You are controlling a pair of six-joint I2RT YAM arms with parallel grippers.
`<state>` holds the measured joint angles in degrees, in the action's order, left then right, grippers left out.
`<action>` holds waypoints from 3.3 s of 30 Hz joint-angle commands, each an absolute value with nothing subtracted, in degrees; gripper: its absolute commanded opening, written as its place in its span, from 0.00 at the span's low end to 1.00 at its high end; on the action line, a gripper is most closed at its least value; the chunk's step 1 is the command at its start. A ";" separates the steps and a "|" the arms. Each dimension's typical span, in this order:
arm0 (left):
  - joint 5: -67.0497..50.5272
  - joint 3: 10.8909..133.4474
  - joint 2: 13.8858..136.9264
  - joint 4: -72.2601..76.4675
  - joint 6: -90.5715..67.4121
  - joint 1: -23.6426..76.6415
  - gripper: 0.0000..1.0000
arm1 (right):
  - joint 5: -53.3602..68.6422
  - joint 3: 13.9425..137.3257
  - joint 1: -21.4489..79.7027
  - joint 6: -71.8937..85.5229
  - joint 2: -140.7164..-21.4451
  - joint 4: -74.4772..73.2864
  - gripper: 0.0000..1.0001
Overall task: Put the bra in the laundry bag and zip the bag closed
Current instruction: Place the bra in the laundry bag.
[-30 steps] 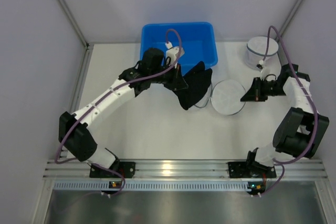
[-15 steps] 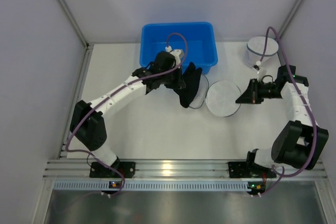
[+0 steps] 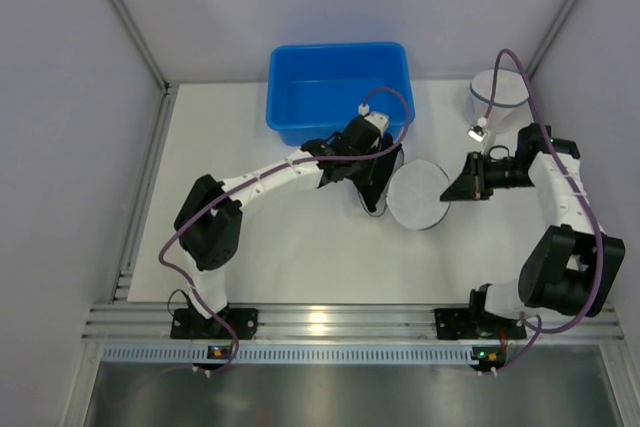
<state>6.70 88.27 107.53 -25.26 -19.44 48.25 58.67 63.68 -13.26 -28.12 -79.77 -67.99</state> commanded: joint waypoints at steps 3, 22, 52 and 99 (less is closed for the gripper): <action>14.85 81.58 103.02 -23.82 -14.16 49.04 0.00 | 65.91 71.71 -13.97 -36.38 -81.47 -78.65 0.00; 29.09 61.45 82.34 -27.33 8.70 48.24 0.00 | 72.34 64.08 6.59 -4.67 -81.30 -46.34 0.00; -9.73 68.55 91.07 -24.25 -9.94 41.06 0.46 | 69.96 64.34 -5.80 -13.18 -82.71 -61.78 0.00; -16.00 71.46 86.85 -23.64 -8.97 42.19 0.62 | 71.11 61.62 -6.33 6.31 -77.35 -52.05 0.00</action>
